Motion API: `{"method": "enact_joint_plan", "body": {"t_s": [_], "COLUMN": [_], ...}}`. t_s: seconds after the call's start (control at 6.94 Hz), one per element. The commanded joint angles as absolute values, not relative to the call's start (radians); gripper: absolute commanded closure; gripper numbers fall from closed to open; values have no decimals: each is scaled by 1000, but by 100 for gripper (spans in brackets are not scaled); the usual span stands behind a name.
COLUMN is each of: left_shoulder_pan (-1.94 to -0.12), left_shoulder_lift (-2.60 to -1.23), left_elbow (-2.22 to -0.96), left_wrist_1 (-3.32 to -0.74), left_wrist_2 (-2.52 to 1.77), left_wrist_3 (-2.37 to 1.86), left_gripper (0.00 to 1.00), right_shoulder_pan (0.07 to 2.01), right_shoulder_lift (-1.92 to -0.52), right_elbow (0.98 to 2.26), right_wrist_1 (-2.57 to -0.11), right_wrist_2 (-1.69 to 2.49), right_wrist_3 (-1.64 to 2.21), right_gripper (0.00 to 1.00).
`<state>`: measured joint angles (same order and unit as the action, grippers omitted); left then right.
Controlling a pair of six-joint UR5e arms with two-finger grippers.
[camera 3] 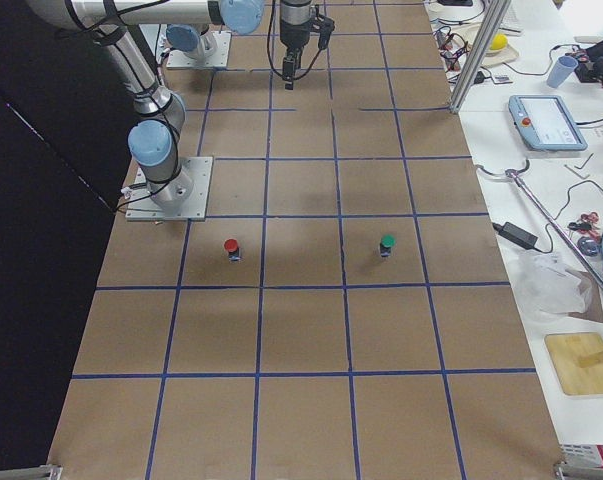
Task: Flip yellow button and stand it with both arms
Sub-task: 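Move the left gripper toward the yellow button lying on its side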
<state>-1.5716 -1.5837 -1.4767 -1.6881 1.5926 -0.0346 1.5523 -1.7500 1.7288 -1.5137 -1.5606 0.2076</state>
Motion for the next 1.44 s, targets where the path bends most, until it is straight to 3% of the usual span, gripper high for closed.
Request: {"method": "enact_joint_plan", "body": {"t_s": [0.0, 0.29, 0.86, 1.3], "left_shoulder_pan": [-1554, -1508, -1183, -1120], "left_shoulder_lift": [-1583, -1582, -1608, -1634], "left_elbow": [-1489, -1505, -1584, -1673], "left_wrist_1": [-1680, -1689, -1608, -1470], "left_wrist_2": [1595, 1620, 1624, 1628], "left_wrist_3": [21, 96, 628, 896], "left_gripper": [0, 0, 0, 0], "right_shoulder_pan": [1552, 1552, 1552, 1552], "right_shoulder_lift": [-1750, -1750, -1749, -1750], "right_elbow": [1729, 1729, 1730, 1730], "right_wrist_1": [-1514, -1514, -1514, -1514], "right_wrist_2": [-1557, -1565, -1563, -1555], "right_wrist_3": [209, 209, 209, 209], "right_gripper": [0, 0, 0, 0]}}
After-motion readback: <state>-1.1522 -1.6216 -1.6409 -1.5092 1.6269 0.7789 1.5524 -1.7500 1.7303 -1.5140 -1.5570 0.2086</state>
